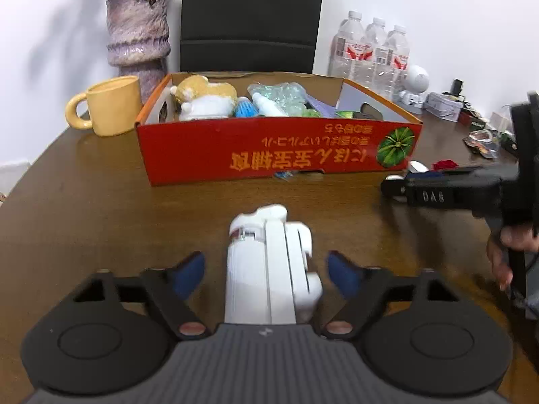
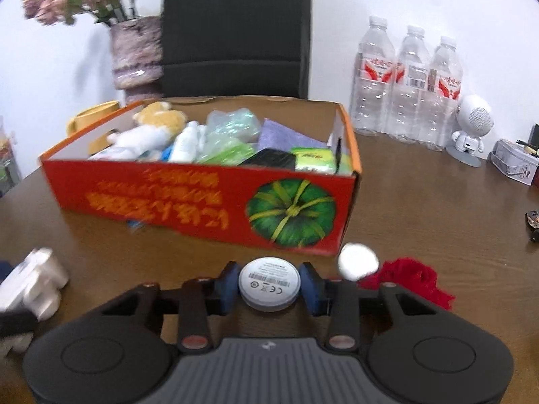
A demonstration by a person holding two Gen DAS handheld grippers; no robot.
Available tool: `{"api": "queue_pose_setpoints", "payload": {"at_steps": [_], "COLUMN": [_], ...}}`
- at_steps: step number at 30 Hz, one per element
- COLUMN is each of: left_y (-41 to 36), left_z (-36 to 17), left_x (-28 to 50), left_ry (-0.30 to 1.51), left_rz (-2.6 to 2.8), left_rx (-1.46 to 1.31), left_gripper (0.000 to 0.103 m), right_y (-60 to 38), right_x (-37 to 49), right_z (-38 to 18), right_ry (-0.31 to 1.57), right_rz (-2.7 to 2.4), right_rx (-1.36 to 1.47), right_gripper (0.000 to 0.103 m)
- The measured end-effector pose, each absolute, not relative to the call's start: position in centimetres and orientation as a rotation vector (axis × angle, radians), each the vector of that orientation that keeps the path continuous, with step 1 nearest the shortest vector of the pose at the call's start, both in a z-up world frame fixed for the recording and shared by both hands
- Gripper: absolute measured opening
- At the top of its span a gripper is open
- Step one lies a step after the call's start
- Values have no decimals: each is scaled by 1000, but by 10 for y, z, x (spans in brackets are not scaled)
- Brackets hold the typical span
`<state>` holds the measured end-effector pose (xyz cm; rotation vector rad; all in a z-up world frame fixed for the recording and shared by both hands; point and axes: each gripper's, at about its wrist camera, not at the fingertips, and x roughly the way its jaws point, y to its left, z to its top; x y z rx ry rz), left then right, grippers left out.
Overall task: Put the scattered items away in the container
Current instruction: 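Carry the white holder and white disc into the red box and open both tools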
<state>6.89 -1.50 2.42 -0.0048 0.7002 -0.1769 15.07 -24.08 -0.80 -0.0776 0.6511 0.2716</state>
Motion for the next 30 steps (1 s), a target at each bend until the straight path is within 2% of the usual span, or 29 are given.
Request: {"api": "queue_pose_setpoints", "payload": {"at_steps": [1,6,7,9,11,13,14,15,20,24,26,30], "left_y": [-13,-16,-17,-18,-19,-20,-20,-19,-15,-17,-17,-25], "left_z": [24,26,25,23,21,19,19,19,35,68,84,92], "left_x": [66,43,41,37,37,36,35,34,35,48,70,155], "left_ry": [709,720,723,724,732,733,726,719,688,612,589,658], "left_rz": [-188,-177,-175,-167,-159,-173,-172,-171,-224,-261,-281,-254], "left_rx": [-24,-21,-18,-11,-1,1,2,3,-72,-71,-87,-104], "left_gripper": [56,57,66,77,75,56,56,55,55,55,55,55], "right_y": [-240,-225,-222,-220,-221,-223,-223,-222,-217,-219,-221,-226], "right_x": [141,86,77,66,62,61,60,59,48,56,73,139], "right_z": [-8,-5,-5,-5,-7,-8,-7,-7,3,39,57,92], "right_ry": [651,654,653,642,642,639,635,633,610,526,483,453], "right_rz": [279,346,357,360,349,343,342,339,381,383,366,332], "right_rx": [-79,-109,-118,-116,-106,-87,-86,-85,-65,-62,-62,-31], "right_gripper": [38,38,40,55,55,54,42,38,38,38,38,38]}}
